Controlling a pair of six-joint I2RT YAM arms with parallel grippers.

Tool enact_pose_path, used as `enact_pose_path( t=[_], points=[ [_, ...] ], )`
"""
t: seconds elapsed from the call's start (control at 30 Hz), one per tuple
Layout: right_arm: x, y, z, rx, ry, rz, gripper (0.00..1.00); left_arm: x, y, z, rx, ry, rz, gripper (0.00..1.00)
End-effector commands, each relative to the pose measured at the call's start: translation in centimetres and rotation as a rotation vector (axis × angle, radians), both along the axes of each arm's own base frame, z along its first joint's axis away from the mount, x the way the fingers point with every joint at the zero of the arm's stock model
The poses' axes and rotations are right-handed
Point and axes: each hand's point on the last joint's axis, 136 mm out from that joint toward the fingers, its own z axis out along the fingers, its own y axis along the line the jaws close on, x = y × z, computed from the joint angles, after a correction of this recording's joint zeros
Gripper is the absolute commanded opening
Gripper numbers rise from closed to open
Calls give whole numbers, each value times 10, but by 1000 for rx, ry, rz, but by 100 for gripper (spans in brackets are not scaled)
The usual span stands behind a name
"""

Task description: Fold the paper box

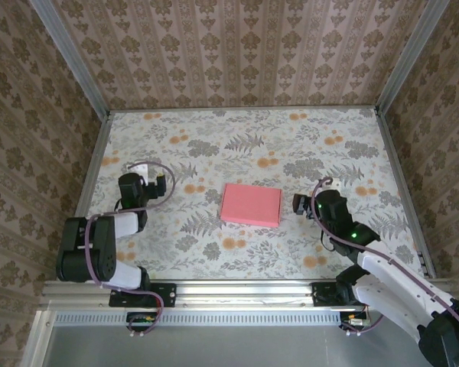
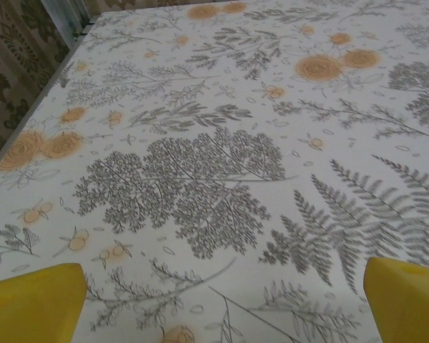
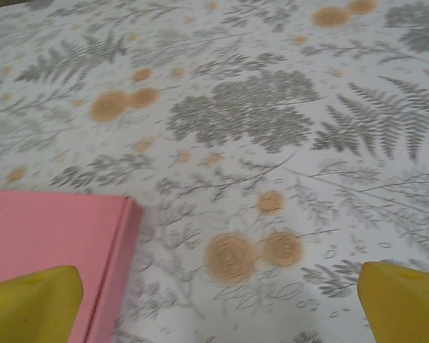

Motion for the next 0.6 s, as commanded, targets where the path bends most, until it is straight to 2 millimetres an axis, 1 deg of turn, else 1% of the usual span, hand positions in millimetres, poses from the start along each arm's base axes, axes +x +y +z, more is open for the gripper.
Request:
enact_pose_path(
  t=[0.0, 0.13, 0.2, 0.27, 0.4, 0.47, 0.53, 0.57],
  points=[
    [11, -21, 8, -10, -60, -88, 100, 17, 0, 14, 11, -95, -20, 99],
    [25, -35, 27, -76, -101, -116, 100, 15, -2, 10, 9, -103, -29, 100],
    [32, -44, 31, -141, -112, -125, 100, 15, -1, 9, 11, -100, -29, 99],
    [41, -58, 32, -198, -140, -170, 100, 15, -2, 10, 11, -103, -32, 100],
    [59, -83, 18, -225, -166, -246, 100, 15, -2, 10, 13, -103, -30, 100],
    [67, -86, 7, -227, -167, -249, 100, 15, -2, 10, 13, -103, -31, 100],
    [76, -87, -8, -251, -152, -231, 100, 15, -2, 10, 11, -104, -30, 100],
    [81, -88, -9, -265, -148, -234, 100, 15, -1, 9, 12, -102, -28, 100]
  ],
)
